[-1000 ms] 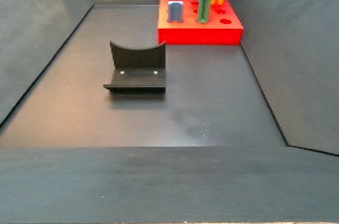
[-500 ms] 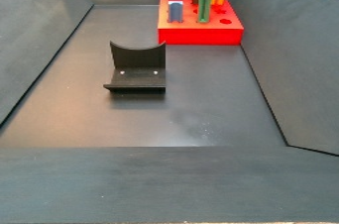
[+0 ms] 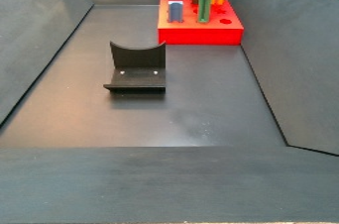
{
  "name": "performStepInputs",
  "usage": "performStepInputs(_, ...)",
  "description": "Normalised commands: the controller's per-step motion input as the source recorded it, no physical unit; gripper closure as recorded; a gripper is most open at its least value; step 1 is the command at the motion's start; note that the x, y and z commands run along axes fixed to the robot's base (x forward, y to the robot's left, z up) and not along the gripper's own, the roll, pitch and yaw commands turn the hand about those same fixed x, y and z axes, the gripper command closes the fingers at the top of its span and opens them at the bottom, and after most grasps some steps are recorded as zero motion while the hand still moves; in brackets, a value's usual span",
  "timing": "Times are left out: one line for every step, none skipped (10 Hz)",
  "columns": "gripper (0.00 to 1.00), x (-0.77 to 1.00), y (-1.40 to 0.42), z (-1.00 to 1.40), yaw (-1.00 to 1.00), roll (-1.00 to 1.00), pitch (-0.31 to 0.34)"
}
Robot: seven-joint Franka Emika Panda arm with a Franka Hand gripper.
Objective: Pick up the oval object. Move up. Move to above the board. Insert the oval object.
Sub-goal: Insert the oval object.
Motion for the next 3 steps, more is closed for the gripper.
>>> performStepInputs(1.00, 0.00, 0.00, -0.32, -0.10, 0.00, 0.000)
performStepInputs(1.00, 0.00, 0.00, 0.00, 0.00, 0.00, 0.006)
performStepInputs(1.00, 0.00, 0.00, 0.00, 0.00, 0.00, 0.000)
